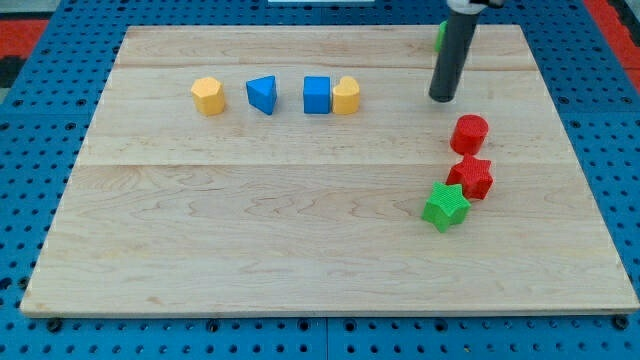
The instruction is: Move red circle a bit up
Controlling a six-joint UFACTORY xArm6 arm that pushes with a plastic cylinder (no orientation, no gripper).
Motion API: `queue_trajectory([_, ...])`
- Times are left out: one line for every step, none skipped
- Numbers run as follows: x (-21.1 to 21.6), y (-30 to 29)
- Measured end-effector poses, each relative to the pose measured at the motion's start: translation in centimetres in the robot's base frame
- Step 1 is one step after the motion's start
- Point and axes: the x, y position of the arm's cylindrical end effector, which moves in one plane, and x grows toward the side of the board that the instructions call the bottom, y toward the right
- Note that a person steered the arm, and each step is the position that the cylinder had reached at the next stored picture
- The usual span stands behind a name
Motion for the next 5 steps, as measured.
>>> queue_trajectory([2.9, -3.1])
queue_trajectory([6.6, -5.2])
queue_trajectory([8.6, -5.4])
queue_trajectory([9.7, -4.6])
queue_trajectory([10.9, -1.5])
